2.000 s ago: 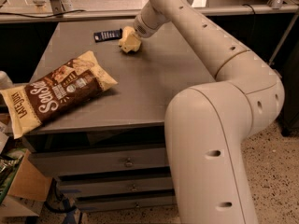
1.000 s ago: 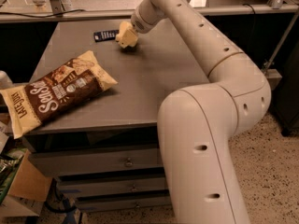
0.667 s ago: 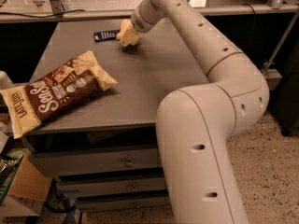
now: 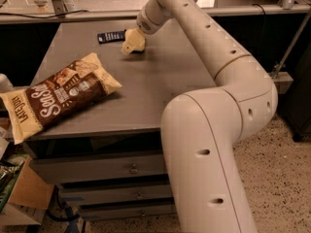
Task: Move sponge near rxbar blueberry
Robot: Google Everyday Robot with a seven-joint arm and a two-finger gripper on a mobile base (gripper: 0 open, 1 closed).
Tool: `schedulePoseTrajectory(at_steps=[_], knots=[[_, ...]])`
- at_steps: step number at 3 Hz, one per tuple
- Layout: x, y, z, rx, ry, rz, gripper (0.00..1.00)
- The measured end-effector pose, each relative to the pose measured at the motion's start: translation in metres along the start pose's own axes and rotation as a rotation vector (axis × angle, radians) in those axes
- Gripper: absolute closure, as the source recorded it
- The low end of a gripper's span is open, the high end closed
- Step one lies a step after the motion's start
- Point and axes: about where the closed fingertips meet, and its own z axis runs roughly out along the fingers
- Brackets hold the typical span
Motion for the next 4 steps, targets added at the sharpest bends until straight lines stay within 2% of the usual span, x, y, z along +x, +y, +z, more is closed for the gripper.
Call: schedulePoseTrajectory(at_steps=[1,2,3,4], knots=[[-0.001,0.006,-0.001,-0.033,-0.010,-0.007,0.00],[0.007,0.013,-0.026,-0.102,-0.070,0.020,0.00],[0.019,0.015,-0.071,-0.135,-0.151,0.043,0.00],[0.048,0.019,-0.120,-0.151,-0.218,0.068,0.00]])
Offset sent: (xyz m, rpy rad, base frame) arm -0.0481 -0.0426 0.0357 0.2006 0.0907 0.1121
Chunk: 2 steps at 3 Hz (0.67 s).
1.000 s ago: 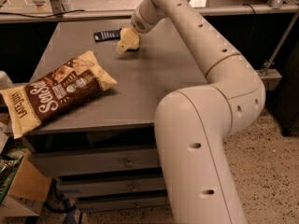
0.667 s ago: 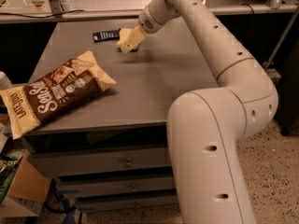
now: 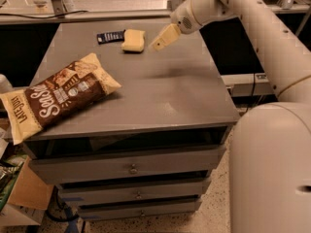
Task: Move sponge near rxbar blueberry
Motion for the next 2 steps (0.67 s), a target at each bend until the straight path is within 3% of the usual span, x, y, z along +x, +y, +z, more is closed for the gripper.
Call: schedulePoseTrajectory(at_steps=[2], knots=[[0.062,0.029,-0.098,0.014,-0.093,0.028,0.00]])
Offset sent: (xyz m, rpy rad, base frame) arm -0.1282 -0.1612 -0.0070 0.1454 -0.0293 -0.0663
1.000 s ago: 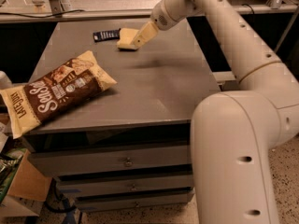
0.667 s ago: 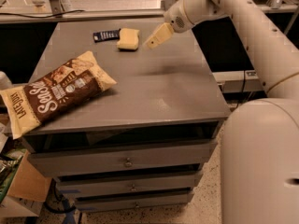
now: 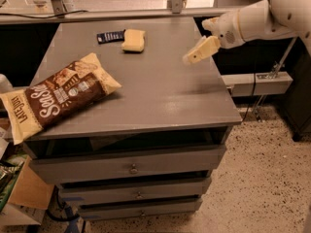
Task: Move sponge near rxbar blueberry
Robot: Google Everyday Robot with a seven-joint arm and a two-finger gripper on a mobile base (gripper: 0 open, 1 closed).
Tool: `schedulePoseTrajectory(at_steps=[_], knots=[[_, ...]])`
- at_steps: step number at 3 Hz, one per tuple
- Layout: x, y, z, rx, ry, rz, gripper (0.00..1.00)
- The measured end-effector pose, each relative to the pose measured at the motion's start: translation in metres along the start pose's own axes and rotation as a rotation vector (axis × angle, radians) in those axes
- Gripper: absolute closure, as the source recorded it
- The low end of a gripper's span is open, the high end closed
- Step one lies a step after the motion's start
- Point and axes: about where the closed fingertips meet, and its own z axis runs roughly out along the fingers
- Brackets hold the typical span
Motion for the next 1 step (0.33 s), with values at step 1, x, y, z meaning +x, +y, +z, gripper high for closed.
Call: schedulePoseTrajectory(at_steps=[1], knots=[[0.0137,-0.0022,-0.0090,0.011,0.010,0.018,0.00]])
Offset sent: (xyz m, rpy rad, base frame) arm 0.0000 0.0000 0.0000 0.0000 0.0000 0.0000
